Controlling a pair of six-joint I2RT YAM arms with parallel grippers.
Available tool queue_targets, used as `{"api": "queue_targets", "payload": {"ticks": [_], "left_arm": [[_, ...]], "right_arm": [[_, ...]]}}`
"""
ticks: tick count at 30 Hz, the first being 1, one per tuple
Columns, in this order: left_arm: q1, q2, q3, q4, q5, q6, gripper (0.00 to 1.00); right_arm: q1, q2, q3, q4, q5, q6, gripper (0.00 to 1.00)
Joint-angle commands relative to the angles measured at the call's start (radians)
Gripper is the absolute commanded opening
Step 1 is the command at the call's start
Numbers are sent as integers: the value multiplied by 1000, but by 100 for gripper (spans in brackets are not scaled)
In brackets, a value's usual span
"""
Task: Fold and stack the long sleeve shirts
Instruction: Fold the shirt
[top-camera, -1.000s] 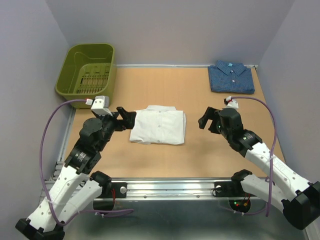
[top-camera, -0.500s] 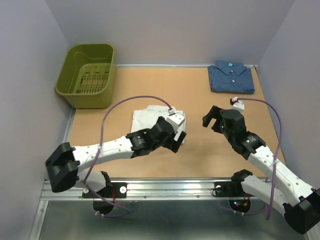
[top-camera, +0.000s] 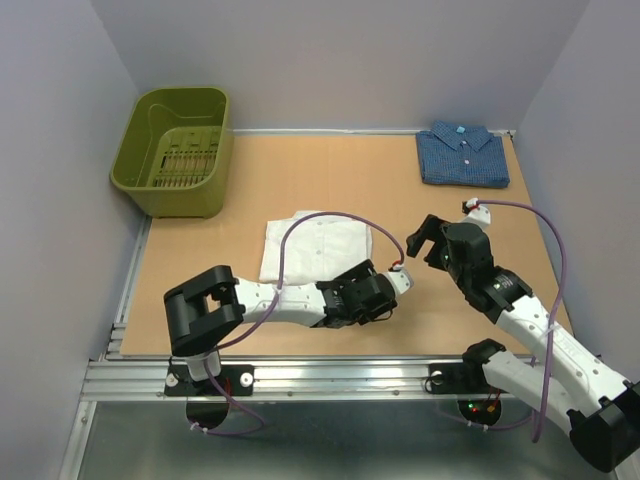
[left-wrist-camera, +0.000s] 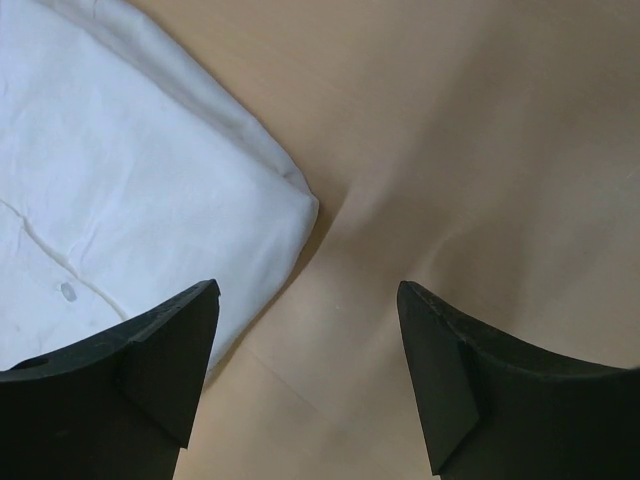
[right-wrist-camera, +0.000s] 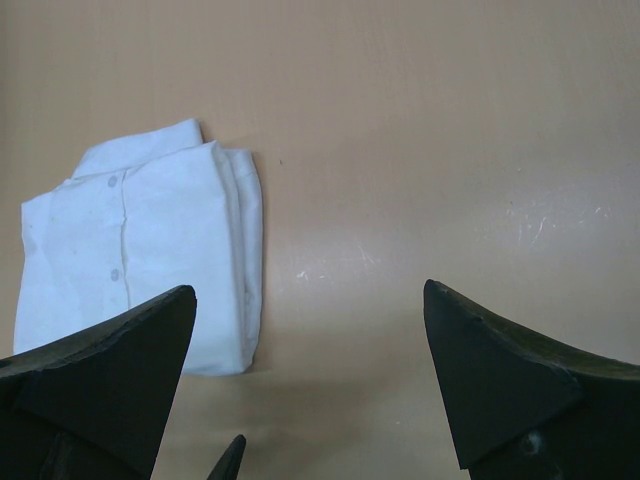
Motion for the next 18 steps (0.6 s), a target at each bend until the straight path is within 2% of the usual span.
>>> {"api": "queue_targets", "payload": {"ticks": [1, 10, 14, 16, 17, 18], "left_arm": [[-2, 34, 36, 46, -70, 67, 81], [-2, 129, 30, 67, -116, 87, 69], [0, 150, 33, 81, -142, 88, 54], [-2, 144, 21, 95, -142, 79, 37], [0, 135, 16, 100, -141, 71, 25], [0, 126, 12, 107, -136, 62, 23]], "right_arm": [[-6, -9, -25, 17, 21, 14, 100], [-6, 8, -25, 17, 17, 19, 100], [-6, 53, -22, 17, -12, 28, 100], [-6, 92, 1, 22, -57, 37, 100], [-8, 142, 10, 22, -77, 45, 100], [-8, 165, 21, 24, -110, 57, 100]]}}
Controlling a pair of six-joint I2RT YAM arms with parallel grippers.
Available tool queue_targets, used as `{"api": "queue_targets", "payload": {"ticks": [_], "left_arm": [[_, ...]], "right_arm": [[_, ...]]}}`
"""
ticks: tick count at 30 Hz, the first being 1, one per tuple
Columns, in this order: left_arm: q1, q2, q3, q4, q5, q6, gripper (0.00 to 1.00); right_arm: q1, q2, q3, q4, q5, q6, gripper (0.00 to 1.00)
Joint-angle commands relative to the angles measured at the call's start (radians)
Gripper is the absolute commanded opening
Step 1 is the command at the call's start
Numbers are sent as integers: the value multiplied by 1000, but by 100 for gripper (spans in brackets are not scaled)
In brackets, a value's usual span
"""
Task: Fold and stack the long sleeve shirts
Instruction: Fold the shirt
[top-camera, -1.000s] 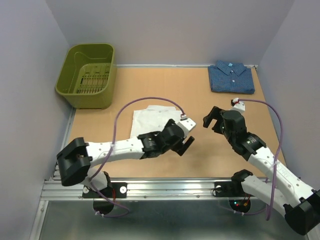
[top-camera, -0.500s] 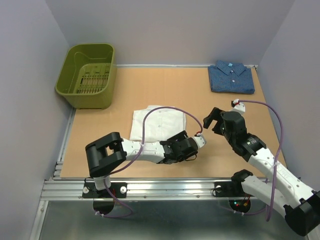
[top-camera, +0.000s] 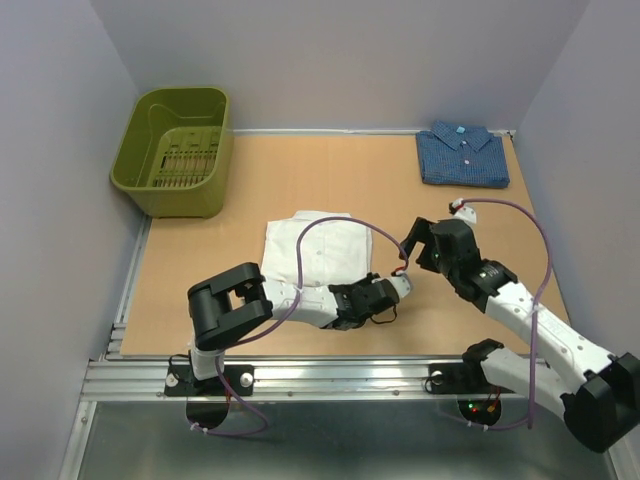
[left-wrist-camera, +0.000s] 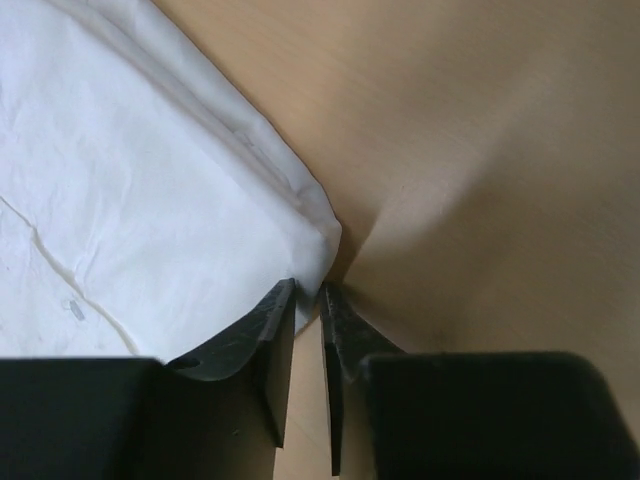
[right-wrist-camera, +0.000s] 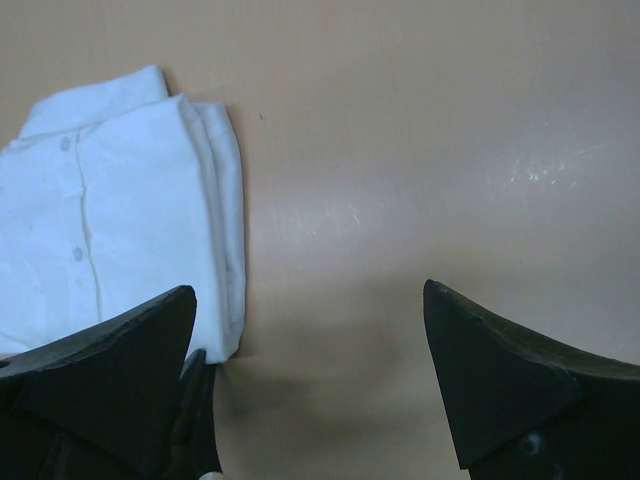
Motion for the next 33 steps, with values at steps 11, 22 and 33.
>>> {"api": "queue_targets", "payload": {"ticks": [11, 22, 33], "left_arm": [[8, -166, -85, 86, 30, -72, 0], [19, -232, -123, 106, 61, -122, 0], [22, -234, -90, 102, 70, -135, 0]], "right_arm": [[-73, 368, 123, 155, -331, 209, 100], [-110, 578, 71, 441, -636, 293, 100], [-84, 802, 52, 717, -819, 367, 93]]}}
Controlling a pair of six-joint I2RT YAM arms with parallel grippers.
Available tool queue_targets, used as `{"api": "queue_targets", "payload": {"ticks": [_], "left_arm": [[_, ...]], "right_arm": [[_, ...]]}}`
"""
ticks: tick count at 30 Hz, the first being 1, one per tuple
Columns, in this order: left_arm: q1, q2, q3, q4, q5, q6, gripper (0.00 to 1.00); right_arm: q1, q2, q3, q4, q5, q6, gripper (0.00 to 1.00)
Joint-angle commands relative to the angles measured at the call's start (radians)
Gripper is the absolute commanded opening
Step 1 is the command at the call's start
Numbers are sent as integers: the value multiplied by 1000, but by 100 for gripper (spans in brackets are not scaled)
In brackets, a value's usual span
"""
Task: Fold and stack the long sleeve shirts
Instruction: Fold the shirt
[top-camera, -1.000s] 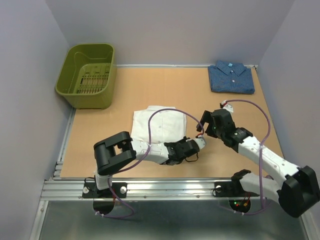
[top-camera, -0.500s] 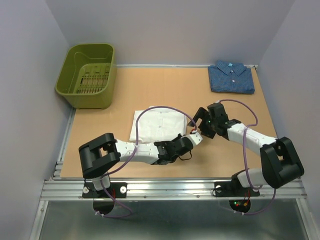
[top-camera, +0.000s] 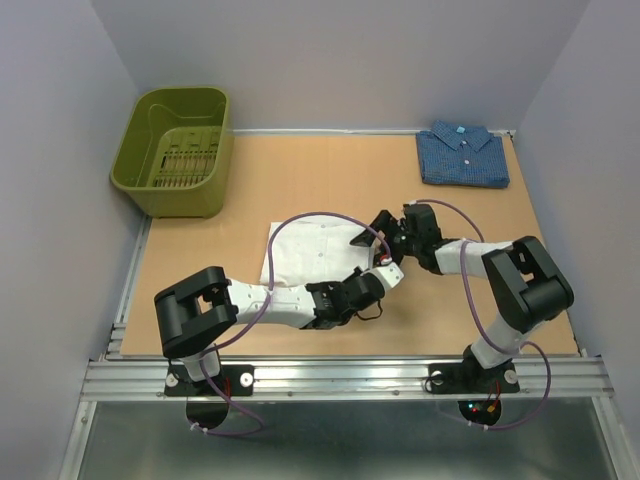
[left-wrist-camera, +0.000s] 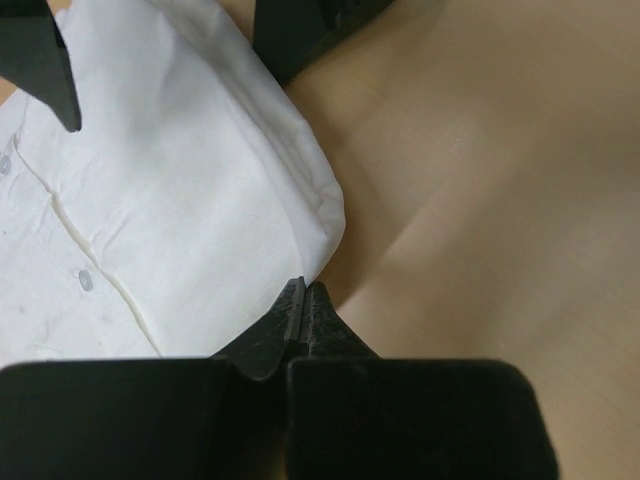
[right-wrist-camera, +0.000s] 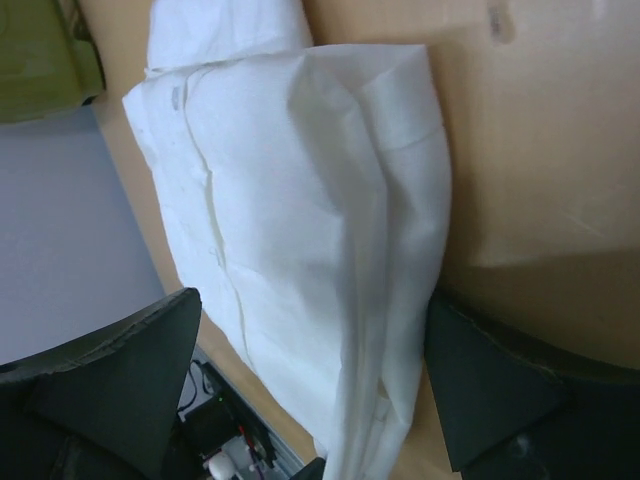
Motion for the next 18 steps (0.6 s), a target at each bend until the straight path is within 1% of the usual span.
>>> {"api": "queue_targets", "payload": {"ticks": [1, 5, 13, 17, 18], "left_arm": [[1, -52, 34, 28, 0, -17, 0], [1, -47, 49, 30, 2, -17, 0], [2, -46, 69, 31, 23, -20, 0], [2, -46, 71, 30, 30, -24, 0], [2, -46, 69, 28, 27, -31, 0]], "right_arm": [[25, 106, 22, 126, -119, 12, 91], [65, 162, 42, 140, -130, -14, 89], [76, 229, 69, 136, -118, -68, 87], [77, 255, 88, 134, -132, -111, 72], [76, 254, 88, 134, -132, -119, 69]]}}
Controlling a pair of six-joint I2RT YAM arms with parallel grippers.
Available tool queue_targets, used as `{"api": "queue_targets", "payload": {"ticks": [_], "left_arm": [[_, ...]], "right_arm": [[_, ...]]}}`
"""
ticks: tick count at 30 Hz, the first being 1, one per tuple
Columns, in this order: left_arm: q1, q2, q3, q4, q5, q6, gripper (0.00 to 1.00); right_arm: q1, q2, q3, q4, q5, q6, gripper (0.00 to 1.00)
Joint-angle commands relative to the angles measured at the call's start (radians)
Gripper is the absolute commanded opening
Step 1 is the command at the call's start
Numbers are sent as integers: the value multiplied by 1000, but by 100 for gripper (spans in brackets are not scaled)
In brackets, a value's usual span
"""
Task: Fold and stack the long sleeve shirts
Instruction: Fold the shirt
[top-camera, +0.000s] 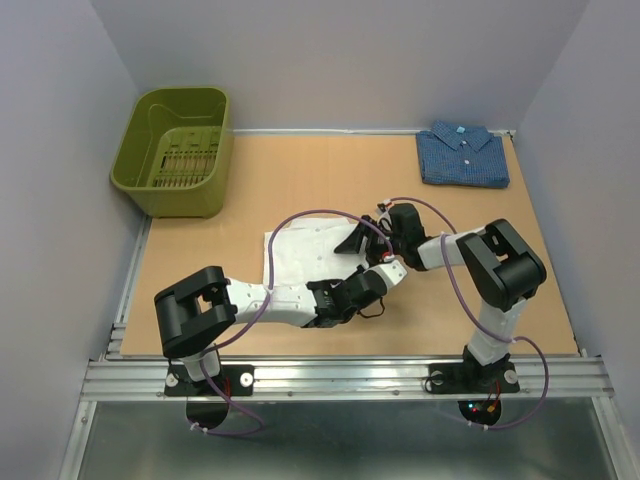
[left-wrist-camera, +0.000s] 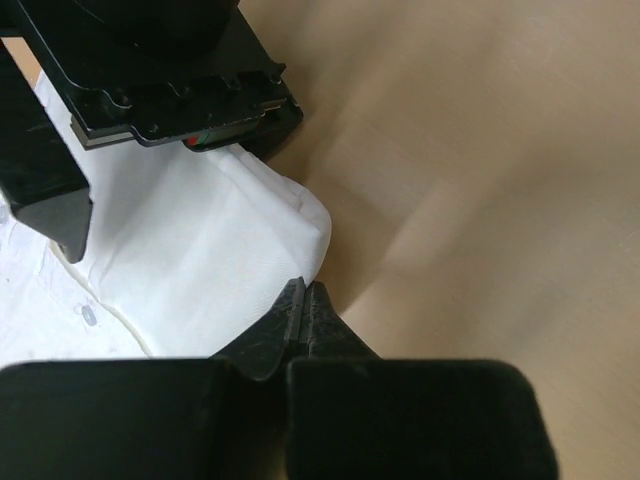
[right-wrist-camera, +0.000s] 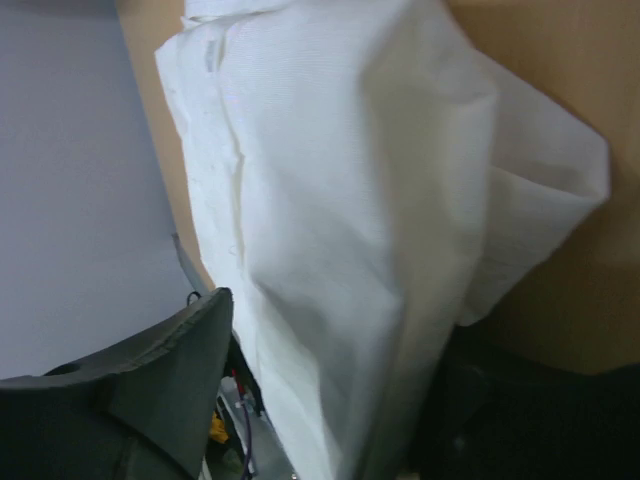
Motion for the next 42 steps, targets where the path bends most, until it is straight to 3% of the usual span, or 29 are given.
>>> {"api": "queue_targets", "payload": {"ticks": [1, 4, 5, 7, 8, 11, 16, 19, 20, 23, 27, 32, 36, 42], "left_arm": [[2, -52, 40, 19, 7, -27, 0], [1, -73, 30, 7, 22, -63, 3], [1, -83, 24, 2, 22, -71, 7], [2, -109, 12, -2, 21, -96, 27], [2, -141, -2, -2, 18, -100, 40], [4, -210, -16, -16, 4, -122, 53], [39, -332, -28, -77, 2, -145, 77], [142, -452, -40, -110, 44, -172, 86], [224, -474, -48, -122, 50, -197, 89], [339, -550, -53, -155, -28, -240, 94], [540, -592, 27, -237, -33, -272, 95], [683, -658, -9, -192, -21, -255, 95], [742, -687, -82, -165, -59, -243, 95], [743, -709, -88, -168, -160, -228, 95]], "right_arm": [[14, 41, 11, -64, 46, -103, 65], [14, 23, 20, -83, 58, -137, 53], [14, 10, 25, -93, 64, -149, 42], [13, -2, 34, -127, 87, -190, 28], [13, -13, 39, -138, 93, -210, 15], [10, -26, 46, -156, 104, -244, 1], [-7, -42, 89, -236, 113, -367, 0], [-21, -45, 140, -329, 118, -470, 0], [-24, -45, 158, -384, 123, -531, 1], [-30, -43, 233, -489, 181, -656, 1], [-59, -25, 347, -677, 215, -810, 1], [-70, -13, 512, -892, 355, -1014, 1], [-71, 3, 669, -1085, 527, -1172, 1], [-71, 21, 888, -1164, 910, -1266, 1]]}}
